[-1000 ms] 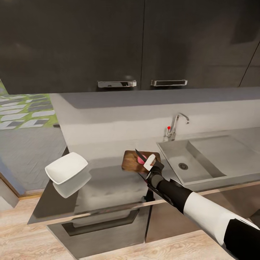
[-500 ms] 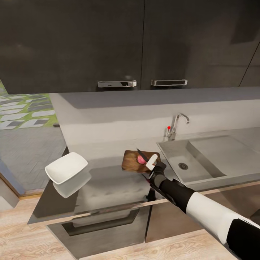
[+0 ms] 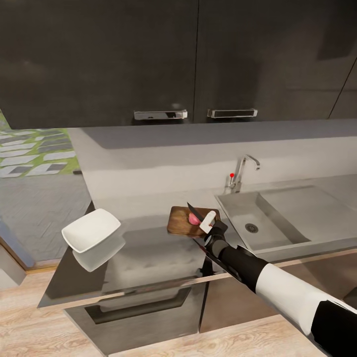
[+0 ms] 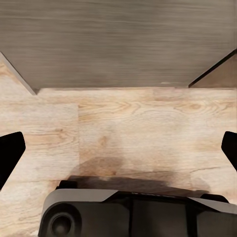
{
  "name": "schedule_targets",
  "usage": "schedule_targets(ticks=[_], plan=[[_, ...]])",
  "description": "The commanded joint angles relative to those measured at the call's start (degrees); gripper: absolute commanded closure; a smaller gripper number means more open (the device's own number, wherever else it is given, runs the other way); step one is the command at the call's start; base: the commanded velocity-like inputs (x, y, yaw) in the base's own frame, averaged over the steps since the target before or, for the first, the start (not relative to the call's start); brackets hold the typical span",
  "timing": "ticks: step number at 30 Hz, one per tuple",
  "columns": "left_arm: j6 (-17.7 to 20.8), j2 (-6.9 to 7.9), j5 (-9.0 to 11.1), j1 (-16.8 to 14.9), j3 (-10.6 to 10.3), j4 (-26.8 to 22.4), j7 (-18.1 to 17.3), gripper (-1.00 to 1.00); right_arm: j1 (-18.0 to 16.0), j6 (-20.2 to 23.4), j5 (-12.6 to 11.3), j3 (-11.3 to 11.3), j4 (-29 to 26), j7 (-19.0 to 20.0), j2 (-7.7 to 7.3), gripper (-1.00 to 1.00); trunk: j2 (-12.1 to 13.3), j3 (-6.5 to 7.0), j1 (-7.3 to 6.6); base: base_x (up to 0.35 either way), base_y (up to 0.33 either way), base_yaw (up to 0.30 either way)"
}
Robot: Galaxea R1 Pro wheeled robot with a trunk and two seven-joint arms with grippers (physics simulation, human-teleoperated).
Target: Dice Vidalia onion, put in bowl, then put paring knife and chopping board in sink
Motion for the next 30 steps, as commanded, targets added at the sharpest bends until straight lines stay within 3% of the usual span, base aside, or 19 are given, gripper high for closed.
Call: schedule_targets(ticks=[1,12,30], plan=[[-0.1,0.01,0.5,0.0,-0.2,-0.1,0.3,-1.0,-0.1,0.2,-0.6,0.3,-0.1,-0.5,-0.04,1.0,-0.1,-0.15,0.04,0.0,0.0,0.0],[-0.1,-0.13,0.4,0.0,-0.2,0.1,0.3,-1.0,-0.1,0.2,-0.7,0.4,1.0,-0.4,0.03,1.0,-0.1,-0.98,0.04,0.011,0.0,0.0],[-0.1,-0.13,0.4,0.0,-0.2,0.3,0.3,-1.0,-0.1,0.2,-0.8,0.4,1.0,-0.4,0.02,1.0,-0.1,-0.99,0.04,0.0,0.0,0.0]])
